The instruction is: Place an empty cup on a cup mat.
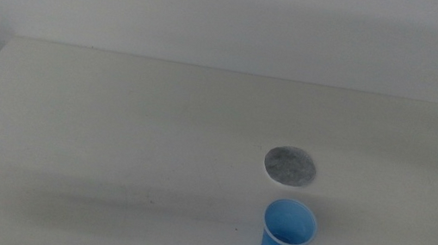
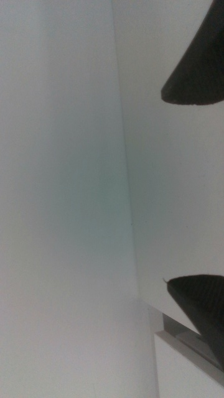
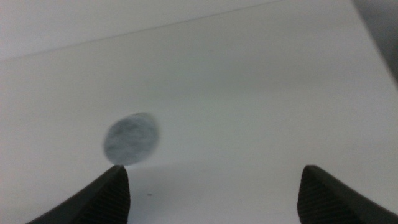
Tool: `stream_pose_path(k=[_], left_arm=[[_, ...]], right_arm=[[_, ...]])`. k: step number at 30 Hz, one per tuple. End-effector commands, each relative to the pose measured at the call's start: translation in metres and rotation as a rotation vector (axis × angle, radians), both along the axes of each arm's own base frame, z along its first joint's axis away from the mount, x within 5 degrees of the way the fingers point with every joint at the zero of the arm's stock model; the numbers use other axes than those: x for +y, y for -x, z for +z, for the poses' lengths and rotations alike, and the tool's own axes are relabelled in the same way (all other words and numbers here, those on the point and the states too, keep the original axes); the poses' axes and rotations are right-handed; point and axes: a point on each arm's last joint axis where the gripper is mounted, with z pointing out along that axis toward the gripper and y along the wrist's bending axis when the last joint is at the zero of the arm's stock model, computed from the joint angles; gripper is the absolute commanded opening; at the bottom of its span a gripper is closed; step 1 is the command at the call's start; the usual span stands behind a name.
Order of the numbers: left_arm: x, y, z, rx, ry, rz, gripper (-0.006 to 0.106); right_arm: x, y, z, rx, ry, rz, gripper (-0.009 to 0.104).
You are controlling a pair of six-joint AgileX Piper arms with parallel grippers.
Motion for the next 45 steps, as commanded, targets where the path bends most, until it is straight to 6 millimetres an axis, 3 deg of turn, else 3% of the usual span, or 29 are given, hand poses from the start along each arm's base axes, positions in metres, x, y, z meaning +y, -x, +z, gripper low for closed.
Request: stream_pose_path(k=[1,7,16,24,30,40,45], left_arm=[[0.000,0.000,0.001,-0.008,0.010,-0.004,0.094],[0.000,0.000,0.001,-0.008,0.010,-0.004,0.094],[0.000,0.000,0.001,-0.008,0.010,-0.004,0.094],[0.000,0.000,0.001,-0.008,0.010,-0.004,0.094],[0.000,0.000,0.001,-0.008,0.010,-0.004,0.094],[0.000,0.000,0.001,-0.008,0.010,-0.004,0.094],[0.000,0.000,0.001,-0.008,0.010,-0.004,0.094]], right_arm=[[0.002,-0.005,0.003,0.002,-0.043,-0.004,0.091],[0.009,-0.009,0.003,0.025,-0.144,0.026,0.091],[0.035,-0.058,-0.012,0.346,-0.232,0.196,0.091],[0.083,-0.087,-0.065,0.608,-0.202,0.230,0.091],[0.112,-0.103,-0.097,0.660,-0.185,0.248,0.091],[0.123,-0.124,-0.149,0.763,-0.172,0.193,0.089],[0.126,-0.132,-0.169,0.783,-0.173,0.169,0.081]])
